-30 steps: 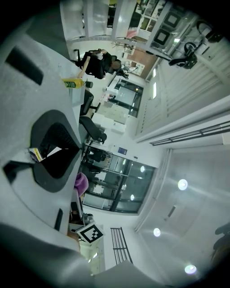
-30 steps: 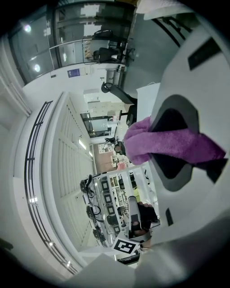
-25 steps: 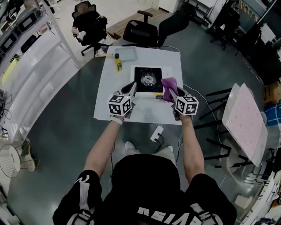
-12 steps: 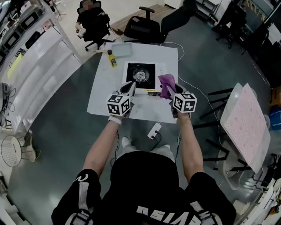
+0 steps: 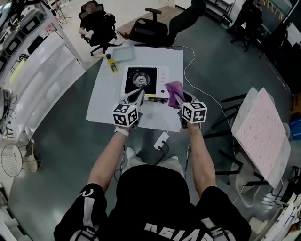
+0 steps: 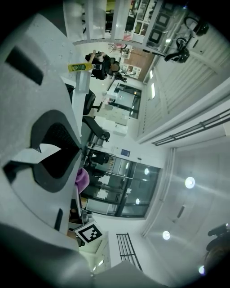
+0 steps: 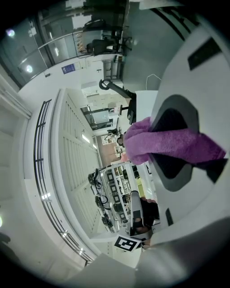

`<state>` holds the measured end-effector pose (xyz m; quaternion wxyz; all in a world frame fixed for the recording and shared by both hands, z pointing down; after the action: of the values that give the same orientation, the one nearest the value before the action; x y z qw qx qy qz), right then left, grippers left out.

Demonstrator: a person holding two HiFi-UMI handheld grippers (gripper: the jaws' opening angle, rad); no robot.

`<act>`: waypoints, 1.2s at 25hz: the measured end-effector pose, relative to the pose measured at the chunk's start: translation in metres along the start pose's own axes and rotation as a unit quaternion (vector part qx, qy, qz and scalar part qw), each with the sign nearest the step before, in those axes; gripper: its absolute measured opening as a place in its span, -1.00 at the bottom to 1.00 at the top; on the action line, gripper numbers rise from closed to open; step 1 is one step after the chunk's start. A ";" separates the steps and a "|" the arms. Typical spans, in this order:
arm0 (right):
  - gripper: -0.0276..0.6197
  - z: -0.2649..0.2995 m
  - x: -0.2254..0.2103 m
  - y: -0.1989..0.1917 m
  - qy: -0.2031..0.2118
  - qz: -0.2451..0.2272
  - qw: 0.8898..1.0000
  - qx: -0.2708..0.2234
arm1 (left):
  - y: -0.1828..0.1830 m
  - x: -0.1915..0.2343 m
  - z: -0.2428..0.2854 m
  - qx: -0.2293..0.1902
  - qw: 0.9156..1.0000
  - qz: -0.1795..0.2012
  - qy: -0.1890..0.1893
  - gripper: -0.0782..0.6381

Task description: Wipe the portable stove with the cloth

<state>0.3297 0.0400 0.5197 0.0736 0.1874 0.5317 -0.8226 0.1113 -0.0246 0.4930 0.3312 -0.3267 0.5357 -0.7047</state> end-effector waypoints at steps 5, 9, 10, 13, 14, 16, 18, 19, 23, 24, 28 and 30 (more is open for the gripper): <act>-0.57 -0.022 -0.014 -0.006 0.000 0.002 1.000 -0.005 | -0.010 -0.028 0.008 0.003 1.000 -0.006 -0.001 -0.76; -0.57 -0.036 -0.022 -0.018 -0.001 0.007 1.000 0.005 | -0.020 -0.049 0.007 0.011 1.000 -0.010 -0.005 -0.77; -0.57 -0.038 -0.024 -0.021 -0.001 0.007 1.000 0.007 | -0.021 -0.053 0.007 0.012 1.000 -0.010 -0.005 -0.76; -0.57 -0.042 -0.026 -0.033 -0.003 0.010 1.000 0.010 | -0.027 -0.058 0.006 0.015 1.000 -0.010 -0.006 -0.76; -0.57 -0.043 -0.025 -0.037 -0.004 0.013 1.000 0.010 | -0.030 -0.059 0.005 0.017 1.000 -0.012 -0.007 -0.76; -0.57 -0.044 -0.022 -0.044 -0.003 0.021 1.000 0.009 | -0.036 -0.060 0.001 0.023 1.000 -0.014 -0.007 -0.76; -0.57 -0.043 -0.019 -0.051 -0.003 0.025 1.000 0.012 | -0.042 -0.060 -0.001 0.029 0.999 -0.015 -0.008 -0.76; -0.57 -0.042 -0.019 -0.056 -0.005 0.025 1.000 0.015 | -0.046 -0.060 -0.001 0.032 0.999 -0.016 -0.010 -0.76; -0.57 -0.030 -0.023 -0.085 -0.023 0.030 0.999 0.036 | -0.072 -0.063 0.000 0.047 0.998 -0.021 -0.029 -0.76; -0.57 -0.025 -0.024 -0.092 -0.027 0.032 0.998 0.040 | -0.079 -0.063 0.001 0.052 0.998 -0.022 -0.033 -0.77; -0.57 -0.003 -0.023 -0.118 -0.040 0.041 0.997 0.058 | -0.103 -0.056 0.005 0.075 0.996 -0.022 -0.049 -0.77; -0.57 0.006 -0.023 -0.129 -0.046 0.048 0.995 0.068 | -0.111 -0.051 0.006 0.083 0.995 -0.023 -0.058 -0.76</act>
<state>0.3078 0.0875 0.6401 0.1242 0.1793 0.4606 -0.8604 0.1327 0.0367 0.5966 0.3717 -0.3510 0.4478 -0.7335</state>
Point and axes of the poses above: the fingertips, and each gripper's own axes: z forward along the fingers, x to its left, y out of its top, the point moved 5 cm from there along -z, backward along the fingers, and after that the axes turned 10 degrees about z, right-handed, at the moved point
